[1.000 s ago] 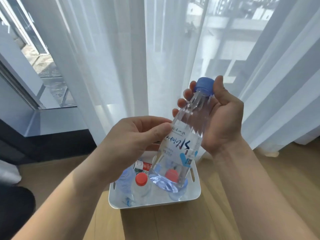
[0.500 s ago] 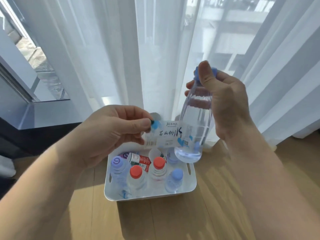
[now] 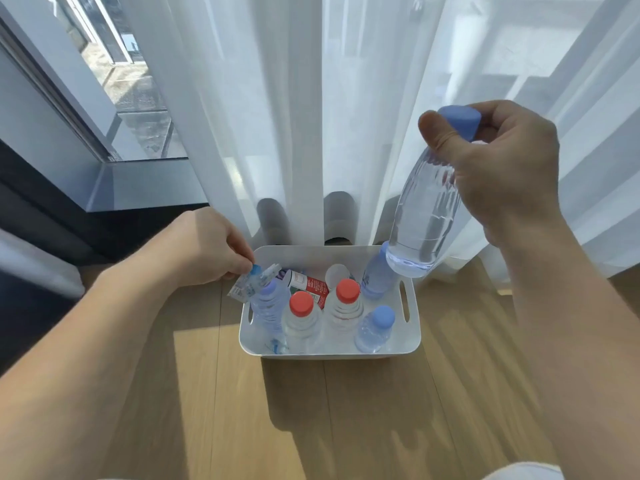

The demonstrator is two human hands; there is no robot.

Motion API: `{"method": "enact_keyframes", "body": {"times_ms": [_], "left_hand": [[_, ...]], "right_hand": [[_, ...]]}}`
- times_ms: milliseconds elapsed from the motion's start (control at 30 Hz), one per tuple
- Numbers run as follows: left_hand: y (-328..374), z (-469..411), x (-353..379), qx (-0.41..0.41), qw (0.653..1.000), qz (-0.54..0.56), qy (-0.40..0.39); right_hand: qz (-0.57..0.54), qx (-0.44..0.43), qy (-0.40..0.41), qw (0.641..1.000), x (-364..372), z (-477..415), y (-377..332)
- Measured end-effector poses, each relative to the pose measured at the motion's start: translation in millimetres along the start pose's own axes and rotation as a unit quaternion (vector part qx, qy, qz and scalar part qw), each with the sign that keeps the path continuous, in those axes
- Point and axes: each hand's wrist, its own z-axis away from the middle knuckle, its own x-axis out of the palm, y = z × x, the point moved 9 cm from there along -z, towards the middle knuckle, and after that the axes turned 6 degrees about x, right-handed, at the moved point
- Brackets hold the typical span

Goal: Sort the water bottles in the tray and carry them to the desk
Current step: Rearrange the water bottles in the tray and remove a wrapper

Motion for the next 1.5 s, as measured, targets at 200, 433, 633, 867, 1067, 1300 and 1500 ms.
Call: {"method": "enact_keyframes", "body": {"times_ms": [200, 433, 633, 867, 1067, 1300, 1500], "left_hand": [[-15, -7, 41, -0.021, 0.991, -0.096, -0.09], [-27, -13, 52, -0.026, 0.992, -0.088, -0.086], [-13, -19, 30, -0.005, 0.998, -0.066, -0.016], [26, -21, 14, 0.045, 0.998, -0.014, 0.039], [42, -22, 22, 0.069, 0.997, 0.035, 0.009], [44, -21, 16, 0.079, 0.996, 0.036, 0.025], [45, -21, 15, 0.086, 0.996, 0.02, 0.024]], "right_hand": [[0.043, -0.011, -0.043, 0.998, 14, 5, 1], [0.062, -0.009, -0.045, 0.997, 13, 1, 7], [0.087, 0.034, -0.097, 0.991, 24, 1, 33], [0.169, 0.135, -0.192, 0.957, 42, 10, 103], [0.284, 0.191, -0.268, 0.901, 62, 32, 171], [0.362, 0.165, -0.306, 0.865, 82, 45, 198], [0.261, 0.227, -0.188, 0.919, 71, 13, 182]]}}
